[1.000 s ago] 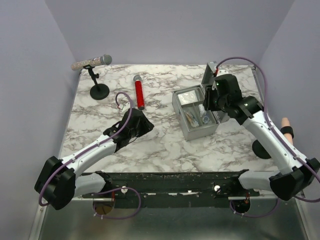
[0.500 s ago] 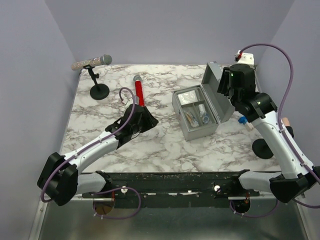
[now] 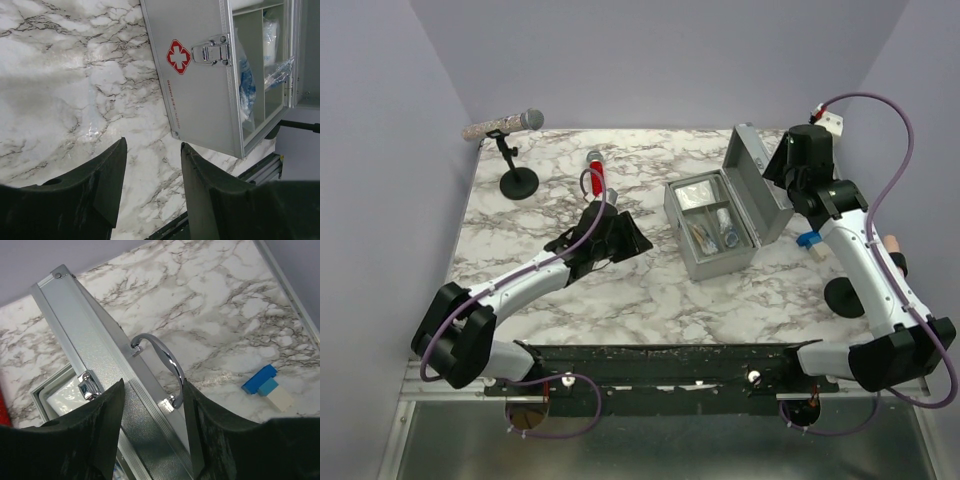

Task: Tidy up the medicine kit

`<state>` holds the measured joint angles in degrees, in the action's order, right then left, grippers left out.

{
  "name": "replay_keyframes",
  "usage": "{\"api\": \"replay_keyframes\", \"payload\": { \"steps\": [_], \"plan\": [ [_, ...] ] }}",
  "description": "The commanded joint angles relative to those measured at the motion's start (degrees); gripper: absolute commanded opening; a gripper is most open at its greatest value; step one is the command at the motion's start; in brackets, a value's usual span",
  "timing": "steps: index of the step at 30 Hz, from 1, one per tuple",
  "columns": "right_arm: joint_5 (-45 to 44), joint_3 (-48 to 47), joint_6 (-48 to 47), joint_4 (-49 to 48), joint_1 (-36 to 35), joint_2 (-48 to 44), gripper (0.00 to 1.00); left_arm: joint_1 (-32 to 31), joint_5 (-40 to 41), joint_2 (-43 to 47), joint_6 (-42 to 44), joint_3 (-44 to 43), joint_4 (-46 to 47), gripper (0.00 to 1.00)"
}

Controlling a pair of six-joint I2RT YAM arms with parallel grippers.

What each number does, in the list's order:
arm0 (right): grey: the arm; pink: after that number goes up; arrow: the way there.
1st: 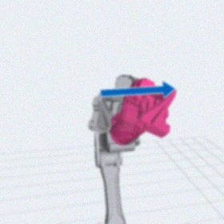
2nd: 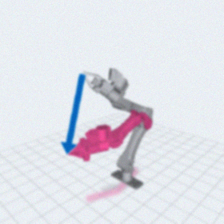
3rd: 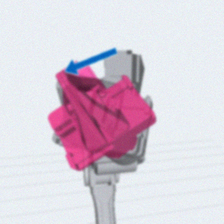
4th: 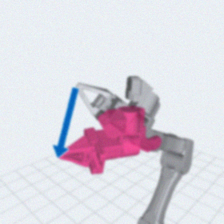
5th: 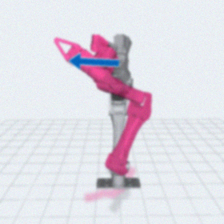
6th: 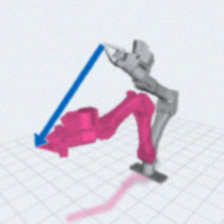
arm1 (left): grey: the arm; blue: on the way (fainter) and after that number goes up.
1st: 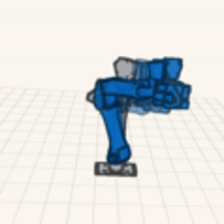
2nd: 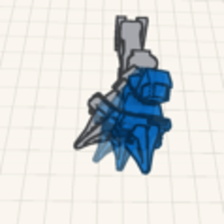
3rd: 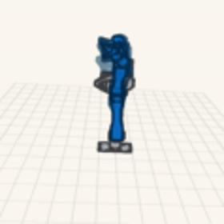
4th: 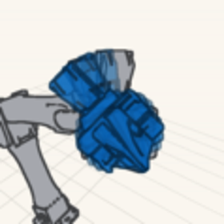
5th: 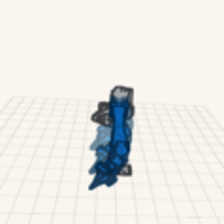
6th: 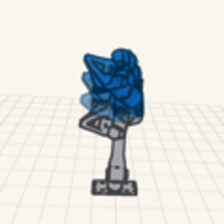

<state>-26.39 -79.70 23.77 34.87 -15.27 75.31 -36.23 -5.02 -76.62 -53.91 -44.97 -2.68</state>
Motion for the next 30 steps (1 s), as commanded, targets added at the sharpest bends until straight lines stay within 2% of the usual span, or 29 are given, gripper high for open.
{"api": "replay_keyframes", "payload": {
  "steps": [1,14,21,26,30],
  "plan": [
    [7.76,4.73,1.19,1.78,-0.29,0.1,0.58,-0.51,-3.24,-1.95,1.0,-2.93,1.01,0.56],
    [17.07,10.53,2.33,-0.95,-0.29,-2.27,0.57,-2.18,-4.21,-6.0,-0.05,-9.25,2.33,0.55],
    [17.6,12.29,3.12,-1.74,-0.29,-1.83,0.57,-2.88,-6.14,-11.17,-0.14,-14.7,2.41,0.55],
    [19.62,12.47,2.86,-2.35,-0.29,-1.39,0.57,-3.59,-8.34,-15.22,-1.37,-16.81,6.8,0.55],
    [26.03,12.64,2.07,-3.23,-0.38,-1.39,0.57,-3.94,-10.89,-17.95,-2.43,-19.18,9.44,0.55]
  ]
}}
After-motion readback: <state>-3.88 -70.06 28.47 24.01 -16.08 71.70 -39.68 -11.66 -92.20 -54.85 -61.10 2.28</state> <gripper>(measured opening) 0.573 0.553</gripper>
